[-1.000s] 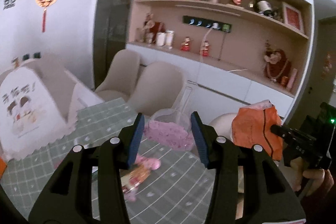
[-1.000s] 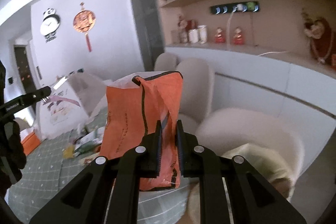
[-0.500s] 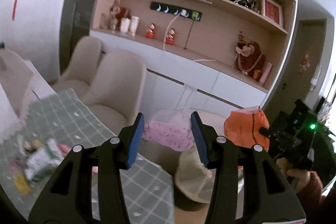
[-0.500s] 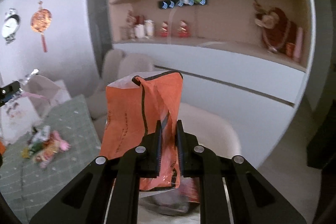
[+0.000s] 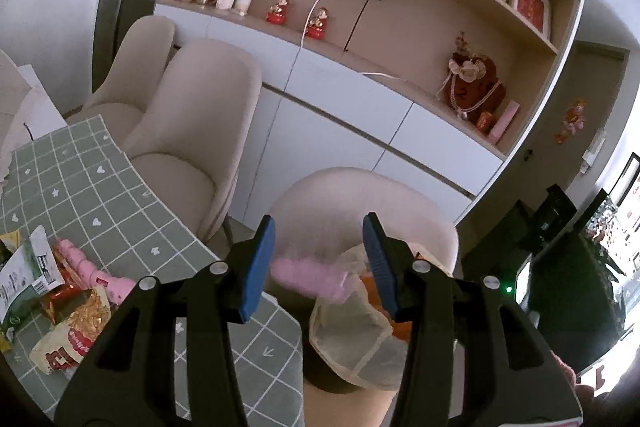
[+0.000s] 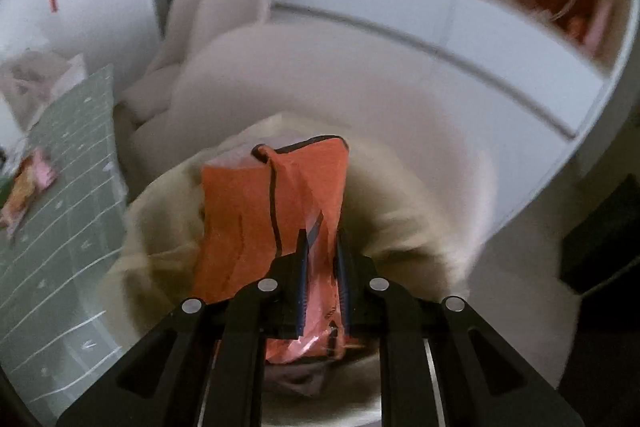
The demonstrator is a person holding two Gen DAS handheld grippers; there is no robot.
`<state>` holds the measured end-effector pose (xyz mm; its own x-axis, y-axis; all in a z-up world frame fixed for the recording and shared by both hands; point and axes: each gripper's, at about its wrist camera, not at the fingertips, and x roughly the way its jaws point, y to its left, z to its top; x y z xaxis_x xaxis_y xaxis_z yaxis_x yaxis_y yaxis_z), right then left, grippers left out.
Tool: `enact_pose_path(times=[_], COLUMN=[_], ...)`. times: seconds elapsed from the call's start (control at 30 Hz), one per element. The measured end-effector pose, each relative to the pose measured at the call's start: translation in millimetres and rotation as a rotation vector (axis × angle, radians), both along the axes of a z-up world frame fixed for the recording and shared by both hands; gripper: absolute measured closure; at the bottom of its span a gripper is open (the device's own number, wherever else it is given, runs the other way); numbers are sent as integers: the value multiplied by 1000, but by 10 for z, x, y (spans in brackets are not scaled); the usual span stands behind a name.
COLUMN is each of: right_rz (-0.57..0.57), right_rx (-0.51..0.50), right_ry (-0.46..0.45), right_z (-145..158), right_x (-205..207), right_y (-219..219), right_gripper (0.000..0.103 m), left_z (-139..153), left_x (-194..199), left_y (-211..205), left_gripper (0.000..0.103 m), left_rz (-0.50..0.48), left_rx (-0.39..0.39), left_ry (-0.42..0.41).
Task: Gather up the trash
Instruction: 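Carry the balloon and orange bag to the bin and open both tools, then move both open tools back to the remaining trash on the table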
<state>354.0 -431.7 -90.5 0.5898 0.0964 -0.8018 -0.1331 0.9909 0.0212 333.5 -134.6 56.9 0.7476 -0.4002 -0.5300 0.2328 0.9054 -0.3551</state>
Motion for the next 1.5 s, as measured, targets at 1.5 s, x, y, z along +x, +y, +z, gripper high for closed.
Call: enact_pose_path(times=[1.5], right_rz=[99], right_rx=[215], right_ry=[-234], right_z=[935], right_x=[-447], right_y=[430], right_gripper=[55], left_z=[-754], left_x=[-1287], left_y=[1640], left_gripper=[53], left_rz=[402], left_rx=[81], left_ry=[183])
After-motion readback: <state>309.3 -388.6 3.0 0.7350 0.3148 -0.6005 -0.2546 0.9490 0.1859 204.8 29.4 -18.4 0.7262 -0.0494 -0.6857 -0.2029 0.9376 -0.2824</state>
